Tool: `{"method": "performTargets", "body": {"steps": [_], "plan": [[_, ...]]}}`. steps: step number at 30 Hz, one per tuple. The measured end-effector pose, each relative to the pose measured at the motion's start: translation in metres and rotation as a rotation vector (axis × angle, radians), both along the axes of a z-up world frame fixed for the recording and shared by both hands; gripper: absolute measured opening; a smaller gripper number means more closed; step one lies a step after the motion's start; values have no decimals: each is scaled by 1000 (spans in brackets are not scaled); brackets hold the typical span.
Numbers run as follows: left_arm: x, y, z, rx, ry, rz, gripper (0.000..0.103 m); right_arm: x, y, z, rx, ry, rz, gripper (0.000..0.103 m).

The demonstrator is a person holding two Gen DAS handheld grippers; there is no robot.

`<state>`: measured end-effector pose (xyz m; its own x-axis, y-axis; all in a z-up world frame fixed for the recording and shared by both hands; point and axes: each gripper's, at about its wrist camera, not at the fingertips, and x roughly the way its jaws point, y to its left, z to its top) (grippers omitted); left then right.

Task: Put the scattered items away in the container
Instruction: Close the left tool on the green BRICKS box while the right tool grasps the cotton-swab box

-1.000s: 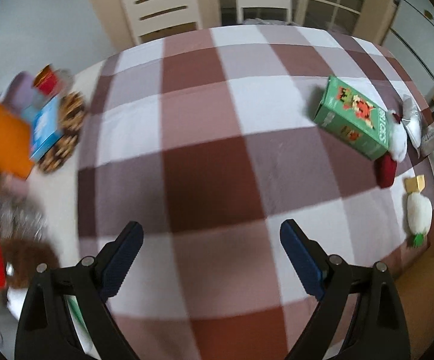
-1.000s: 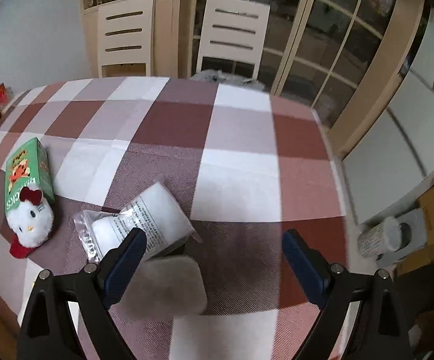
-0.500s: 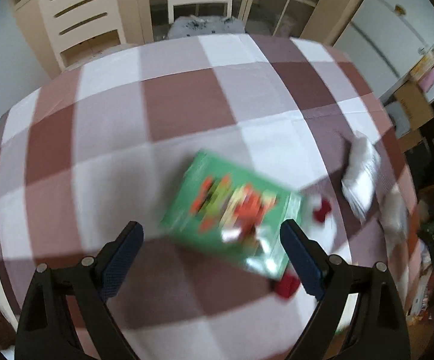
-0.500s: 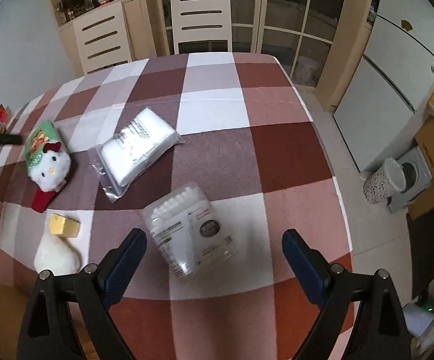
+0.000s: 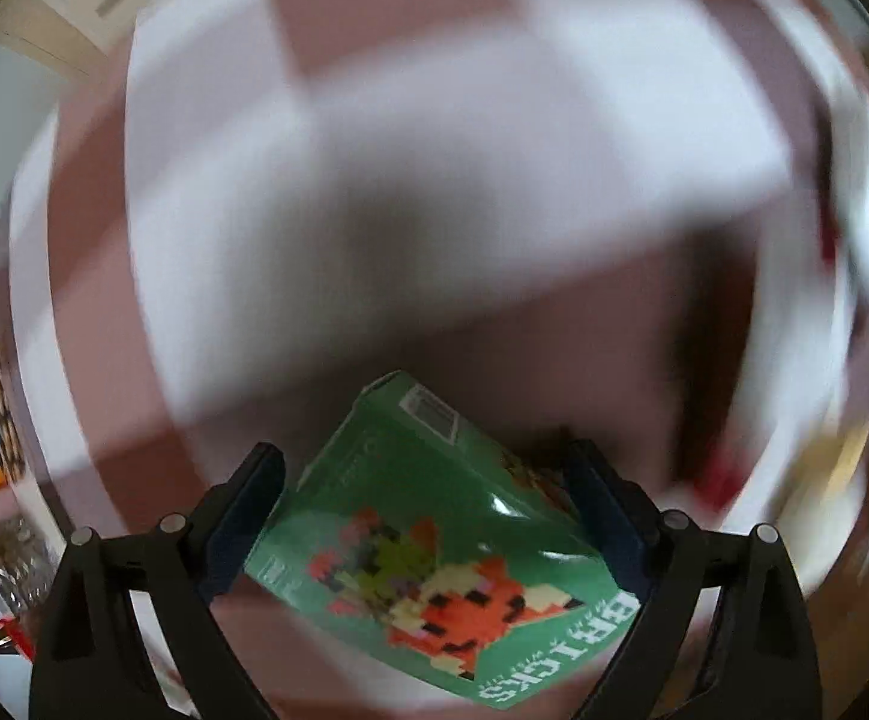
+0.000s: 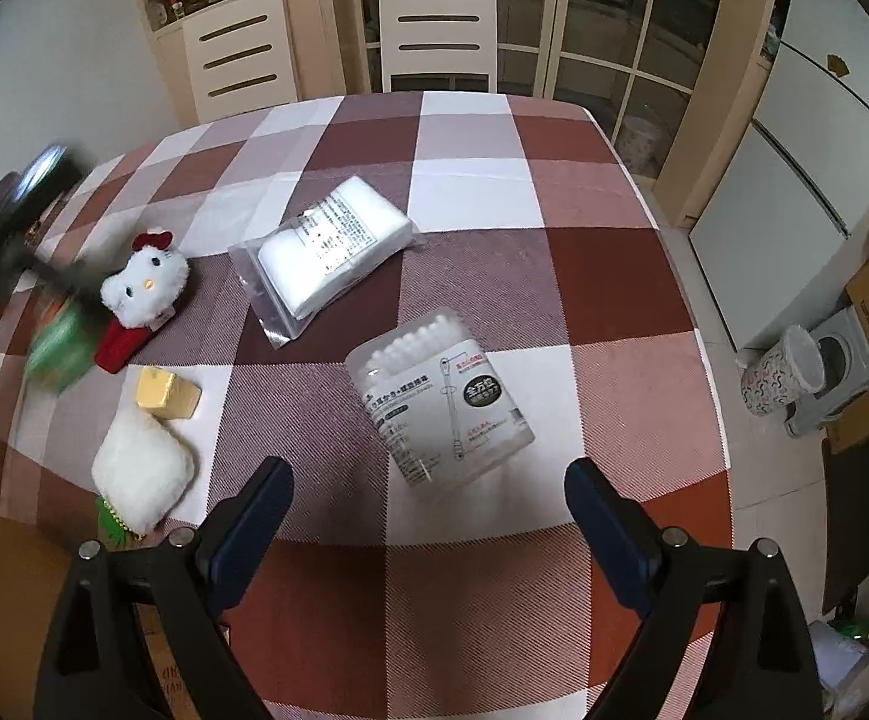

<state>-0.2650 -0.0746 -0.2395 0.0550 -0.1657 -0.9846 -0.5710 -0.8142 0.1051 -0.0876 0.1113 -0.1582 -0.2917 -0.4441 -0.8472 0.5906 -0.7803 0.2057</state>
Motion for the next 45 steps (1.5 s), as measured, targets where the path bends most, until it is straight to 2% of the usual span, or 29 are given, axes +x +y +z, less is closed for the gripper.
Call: {"method": "performTargets", "body": {"steps": [3,6,8,11,13,16,18,21,24,28,31,33,34,36,38,42,45], "plan": [[25,-63,10,36,14,29,95,-2,-3,1,11,29,25,94],[39,-113,25,108,49,195,95,-6,-9,-5,38,41,57,94],[47,-135,31,168,71,350,95,-9,-13,-7,44,42,70,94],[61,-155,32,170,107,544,95,-14,-18,-7,47,41,86,94],[69,-163,31,158,121,638,95,-15,-19,-5,43,47,97,94],[80,-176,38,200,133,760,95,-16,-19,-1,46,59,114,94],[87,-185,45,240,143,818,95,-15,-18,2,43,65,124,94],[100,-195,52,280,147,850,95,-13,-15,2,31,56,138,94],[115,-199,45,326,89,922,95,-13,-13,0,18,48,143,94],[128,-196,23,417,3,1033,95,-12,-13,1,11,41,152,94],[137,-191,10,467,-25,1067,95,-9,-14,3,11,47,163,94],[117,-187,8,461,15,1022,96,-7,-14,4,11,46,169,94],[103,-184,11,442,52,970,95,-6,-13,5,11,46,172,94],[71,-176,25,355,166,807,95,-4,-12,6,12,48,181,94],[51,-168,37,312,200,698,95,-2,-8,6,15,49,182,94],[58,-152,46,291,160,689,95,0,-4,2,18,39,179,94],[75,-147,33,196,113,760,96,0,-4,1,15,36,183,94]]}}
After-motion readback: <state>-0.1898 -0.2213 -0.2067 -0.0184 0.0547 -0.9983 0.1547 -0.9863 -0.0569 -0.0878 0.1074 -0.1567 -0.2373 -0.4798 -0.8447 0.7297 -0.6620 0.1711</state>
